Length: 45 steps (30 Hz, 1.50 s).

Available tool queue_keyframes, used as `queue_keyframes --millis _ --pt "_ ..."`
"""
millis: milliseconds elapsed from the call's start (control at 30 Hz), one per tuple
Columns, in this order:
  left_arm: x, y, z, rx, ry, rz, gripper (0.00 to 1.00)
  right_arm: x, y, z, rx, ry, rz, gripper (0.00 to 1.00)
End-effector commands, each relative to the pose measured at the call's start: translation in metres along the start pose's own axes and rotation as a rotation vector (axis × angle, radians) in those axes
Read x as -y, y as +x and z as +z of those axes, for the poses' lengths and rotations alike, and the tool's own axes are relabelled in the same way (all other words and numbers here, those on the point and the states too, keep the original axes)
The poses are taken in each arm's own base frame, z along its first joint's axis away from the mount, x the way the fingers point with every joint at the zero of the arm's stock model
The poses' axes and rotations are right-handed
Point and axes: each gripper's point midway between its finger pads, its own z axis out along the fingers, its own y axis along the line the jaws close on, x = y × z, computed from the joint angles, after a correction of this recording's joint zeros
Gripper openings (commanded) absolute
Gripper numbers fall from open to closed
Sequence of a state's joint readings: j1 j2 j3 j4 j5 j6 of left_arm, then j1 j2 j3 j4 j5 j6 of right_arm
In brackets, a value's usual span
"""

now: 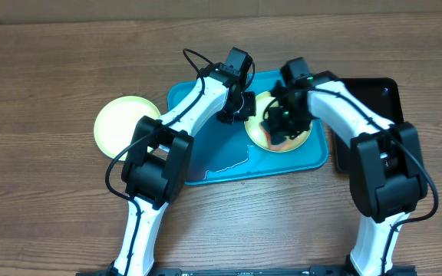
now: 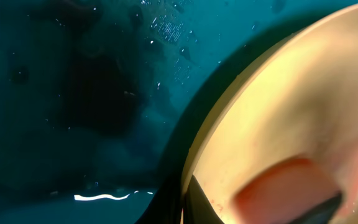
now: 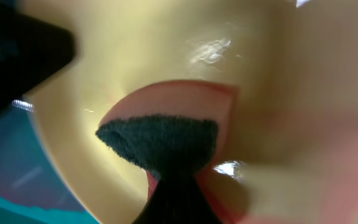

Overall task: Clean dirty plates on tray and stack at the side
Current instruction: 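Keep scrubbing the plate with the right gripper's sponge while left holds it, then return the sponge to the black tray with the right gripper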

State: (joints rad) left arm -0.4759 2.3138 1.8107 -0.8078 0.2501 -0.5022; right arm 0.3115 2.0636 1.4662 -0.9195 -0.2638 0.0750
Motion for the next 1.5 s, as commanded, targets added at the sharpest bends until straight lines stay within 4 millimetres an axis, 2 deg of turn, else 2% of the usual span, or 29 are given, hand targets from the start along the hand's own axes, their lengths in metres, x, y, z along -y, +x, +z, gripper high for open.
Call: queue_keyframes --millis 0,200,333,400,567,633,767,867,967,1100,1200,1267,1333,1467 --pt "-0.01 0.002 0.009 -0.012 -0.032 -0.029 0.04 -0.008 -0.013 0.003 0.042 -0.032 -0.027 0.04" --pt "-0.011 0.003 0.009 -0.015 -0.033 -0.03 0.04 0.015 -0.055 -0.007 0.21 -0.009 0.143 0.04" --pt "-0.011 0.003 0.009 -0.015 -0.034 -0.03 0.05 0.046 -0.068 -0.017 0.272 0.028 0.252 0.06" --pt "-0.011 0.003 0.009 -0.015 -0.034 -0.03 0.04 0.058 -0.065 -0.019 0.263 0.034 0.283 0.13" --pt "-0.011 0.003 0.009 -0.015 -0.034 -0.03 0.04 0.077 -0.031 -0.018 0.131 0.061 0.384 0.1" --pt "-0.011 0.002 0.009 -0.013 -0.035 -0.029 0.04 0.07 -0.016 -0.019 0.058 0.029 0.373 0.09" --pt "-0.012 0.0 0.009 -0.002 -0.039 -0.001 0.04 0.02 0.004 -0.033 -0.06 -0.226 0.188 0.09" --pt "-0.014 -0.003 0.007 0.009 -0.054 0.025 0.04 -0.007 0.007 -0.055 -0.074 -0.36 0.102 0.08" --pt "-0.01 -0.008 0.002 0.024 -0.049 0.072 0.04 -0.016 0.001 -0.079 -0.034 -0.379 0.079 0.08" --pt "-0.012 -0.022 -0.019 0.084 -0.109 0.116 0.04 -0.021 -0.013 -0.121 0.071 -0.377 0.052 0.08" --pt "-0.015 -0.036 -0.045 0.148 -0.176 0.171 0.04 -0.014 -0.022 -0.155 0.16 -0.366 0.057 0.08" --pt "-0.017 -0.043 -0.063 0.186 -0.225 0.204 0.04 0.002 -0.027 -0.173 0.214 -0.317 0.118 0.08" --pt "-0.019 -0.05 -0.085 0.225 -0.276 0.244 0.04 0.028 -0.032 -0.187 0.263 -0.237 0.194 0.08" --pt "-0.022 -0.056 -0.118 0.289 -0.35 0.28 0.04 0.069 -0.033 -0.197 0.301 -0.153 0.301 0.08"
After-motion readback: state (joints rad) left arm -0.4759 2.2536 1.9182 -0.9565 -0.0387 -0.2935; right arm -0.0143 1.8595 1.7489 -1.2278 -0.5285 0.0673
